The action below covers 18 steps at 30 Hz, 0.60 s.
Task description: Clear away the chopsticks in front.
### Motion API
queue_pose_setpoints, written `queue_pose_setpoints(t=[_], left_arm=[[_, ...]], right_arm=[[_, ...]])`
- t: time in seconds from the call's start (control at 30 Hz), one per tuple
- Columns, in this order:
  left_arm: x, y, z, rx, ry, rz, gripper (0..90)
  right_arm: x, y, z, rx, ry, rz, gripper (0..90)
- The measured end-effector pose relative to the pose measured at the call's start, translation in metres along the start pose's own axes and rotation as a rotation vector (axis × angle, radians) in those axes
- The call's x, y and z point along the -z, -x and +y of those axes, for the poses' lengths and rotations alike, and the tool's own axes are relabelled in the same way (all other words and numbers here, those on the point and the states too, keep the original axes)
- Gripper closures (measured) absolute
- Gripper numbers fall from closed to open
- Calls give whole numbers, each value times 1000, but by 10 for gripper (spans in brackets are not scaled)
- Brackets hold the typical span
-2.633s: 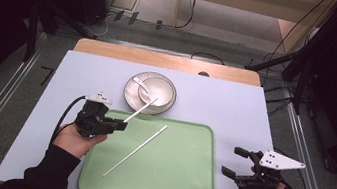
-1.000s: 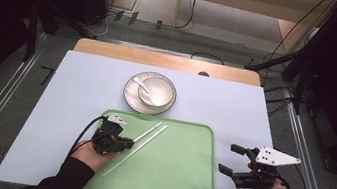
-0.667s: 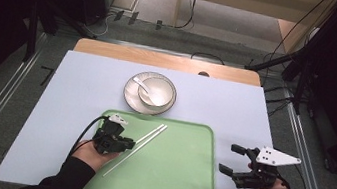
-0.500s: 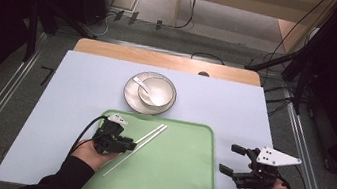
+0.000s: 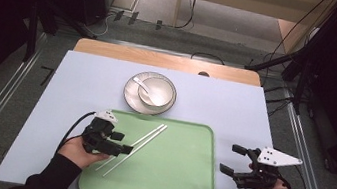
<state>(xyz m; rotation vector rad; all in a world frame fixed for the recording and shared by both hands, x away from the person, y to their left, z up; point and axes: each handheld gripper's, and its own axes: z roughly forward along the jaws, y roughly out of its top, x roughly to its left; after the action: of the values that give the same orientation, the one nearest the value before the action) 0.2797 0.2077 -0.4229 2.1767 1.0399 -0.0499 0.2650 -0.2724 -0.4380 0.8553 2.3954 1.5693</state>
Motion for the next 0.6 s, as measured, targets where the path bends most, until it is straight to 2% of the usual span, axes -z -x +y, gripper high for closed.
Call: queue_pose_setpoints(t=[0.03,0.07,0.13,0.27,0.43,0.6], left_arm=[[0,0,0,0,0,0,344],[8,-1,-2,-19,2,7,339],[16,-1,-4,-31,28,17,327],[30,-4,-10,-35,63,31,315],[44,-12,-19,-41,77,54,313],[64,-21,-35,-56,117,111,298]], right_arm=[[0,0,0,0,-1,0,161],[0,0,0,0,-1,0,161],[0,0,0,1,1,-1,161],[1,0,0,0,3,-4,162],[1,0,0,1,4,-2,161],[2,0,0,-3,5,-3,160]])
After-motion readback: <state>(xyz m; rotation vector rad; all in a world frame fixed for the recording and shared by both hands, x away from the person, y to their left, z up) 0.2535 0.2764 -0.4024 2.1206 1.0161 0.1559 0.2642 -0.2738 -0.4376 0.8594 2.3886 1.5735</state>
